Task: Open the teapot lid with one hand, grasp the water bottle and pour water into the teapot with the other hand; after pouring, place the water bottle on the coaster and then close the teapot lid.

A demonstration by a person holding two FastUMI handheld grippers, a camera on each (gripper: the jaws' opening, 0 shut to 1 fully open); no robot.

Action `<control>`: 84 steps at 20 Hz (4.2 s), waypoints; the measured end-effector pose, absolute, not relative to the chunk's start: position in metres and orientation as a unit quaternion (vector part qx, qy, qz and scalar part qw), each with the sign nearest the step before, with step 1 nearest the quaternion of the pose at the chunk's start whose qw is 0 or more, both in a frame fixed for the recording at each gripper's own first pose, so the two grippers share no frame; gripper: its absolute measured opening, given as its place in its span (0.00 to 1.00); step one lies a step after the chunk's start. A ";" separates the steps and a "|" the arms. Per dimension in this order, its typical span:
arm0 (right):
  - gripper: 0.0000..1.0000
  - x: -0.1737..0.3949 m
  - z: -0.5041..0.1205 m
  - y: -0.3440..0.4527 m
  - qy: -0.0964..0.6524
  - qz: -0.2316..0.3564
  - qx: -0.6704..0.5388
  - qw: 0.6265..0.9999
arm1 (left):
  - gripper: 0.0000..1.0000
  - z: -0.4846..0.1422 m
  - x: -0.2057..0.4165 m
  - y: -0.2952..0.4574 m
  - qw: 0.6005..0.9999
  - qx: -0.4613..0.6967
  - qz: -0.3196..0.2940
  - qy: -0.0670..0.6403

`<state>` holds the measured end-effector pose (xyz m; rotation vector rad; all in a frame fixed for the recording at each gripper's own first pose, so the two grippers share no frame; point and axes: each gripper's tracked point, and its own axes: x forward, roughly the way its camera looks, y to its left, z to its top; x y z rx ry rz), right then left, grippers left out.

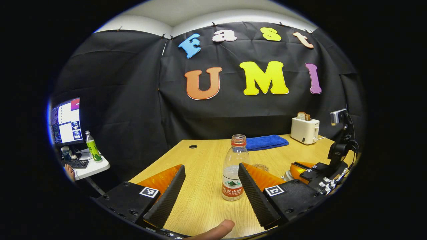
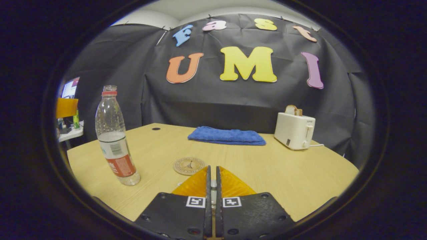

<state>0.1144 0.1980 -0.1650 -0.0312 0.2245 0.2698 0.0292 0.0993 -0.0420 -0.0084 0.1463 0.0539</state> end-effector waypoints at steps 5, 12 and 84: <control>0.00 0.113 -0.159 0.199 0.097 0.157 -0.020 0.983 | 0.99 -0.045 0.033 0.085 0.997 -0.013 -0.005 0.072; 0.00 0.095 -0.100 0.184 0.036 0.168 -0.006 0.985 | 0.99 -0.056 0.040 0.065 0.995 -0.046 -0.047 0.079; 0.00 0.075 -0.063 -0.011 0.052 0.065 -0.047 0.995 | 0.76 -0.114 0.087 -0.014 0.640 0.762 -0.030 0.095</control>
